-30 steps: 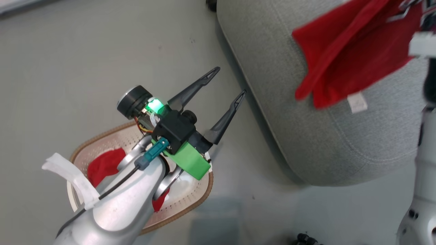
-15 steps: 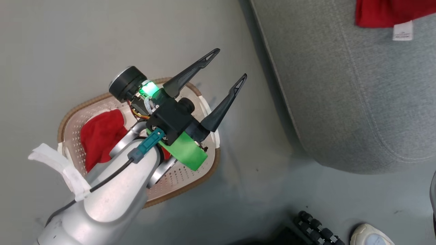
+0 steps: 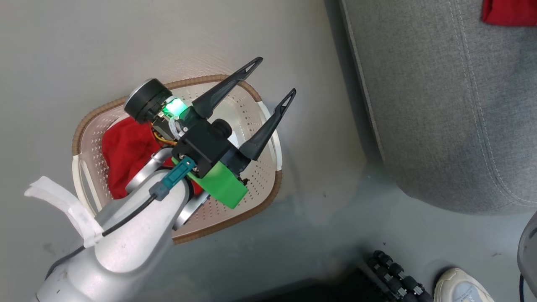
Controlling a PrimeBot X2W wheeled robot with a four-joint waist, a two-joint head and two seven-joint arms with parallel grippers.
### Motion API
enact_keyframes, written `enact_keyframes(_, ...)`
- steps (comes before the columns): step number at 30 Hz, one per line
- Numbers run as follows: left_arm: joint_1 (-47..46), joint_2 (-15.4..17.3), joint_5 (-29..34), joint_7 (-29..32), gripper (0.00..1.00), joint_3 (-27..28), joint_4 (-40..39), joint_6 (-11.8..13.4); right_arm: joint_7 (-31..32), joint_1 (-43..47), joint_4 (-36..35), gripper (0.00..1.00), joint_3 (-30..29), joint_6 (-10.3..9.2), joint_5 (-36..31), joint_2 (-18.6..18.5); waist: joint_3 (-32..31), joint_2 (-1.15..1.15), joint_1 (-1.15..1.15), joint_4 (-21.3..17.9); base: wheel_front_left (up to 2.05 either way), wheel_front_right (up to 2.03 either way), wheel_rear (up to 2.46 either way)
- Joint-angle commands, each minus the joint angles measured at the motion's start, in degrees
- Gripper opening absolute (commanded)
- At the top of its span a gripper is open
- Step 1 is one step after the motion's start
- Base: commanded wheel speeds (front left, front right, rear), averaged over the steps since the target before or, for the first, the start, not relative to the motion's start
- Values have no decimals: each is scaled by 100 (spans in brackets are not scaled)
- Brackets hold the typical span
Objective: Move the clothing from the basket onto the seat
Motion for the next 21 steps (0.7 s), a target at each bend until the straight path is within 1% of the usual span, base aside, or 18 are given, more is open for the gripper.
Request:
enact_keyframes(1, -106, 43, 14, -35, 100, 9, 4, 33, -15, 147, 87, 0, -58, -6, -37, 19, -10, 52, -1, 1, 0, 0, 0)
enact_keyframes(5, -104, 38, -9, -53, 100, 4, 38, 46, -15, 291, 214, 0, -70, -6, -73, 87, -93, 52, -1, -27, 0, 0, 0)
enact_keyframes(6, -102, 36, -11, -60, 100, -1, 45, 50, -15, 310, 201, 27, -83, -6, -47, 105, -127, 52, -1, -35, 0, 0, 0)
enact_keyframes(7, -86, 32, -18, -74, 100, -3, 60, 61, -15, 347, 165, 86, -52, -6, -42, 132, -185, 52, -1, -48, 0, 0, 0)
enact_keyframes(8, -71, 22, -31, -76, 100, -2, 73, 69, -15, 380, 131, 100, -27, -6, -38, 146, -230, 52, -1, -56, 0, 0, 0)
enact_keyframes(13, 122, -71, -103, -139, 100, -10, 211, 103, -15, 752, -104, 100, 100, -6, 38, 195, -673, 52, -1, -99, 0, 0, 0)
enact_keyframes(18, 352, -202, -215, -196, 100, 14, 387, 155, -15, 1412, -375, 100, 365, -6, 99, 200, -1260, 52, -1, -119, 0, 0, 0)
enact_keyframes(21, 509, -278, -278, -224, 100, 54, 476, 198, -15, 1790, -597, 100, 500, -6, 247, 221, -1605, 52, -1, -111, 0, 0, 0)
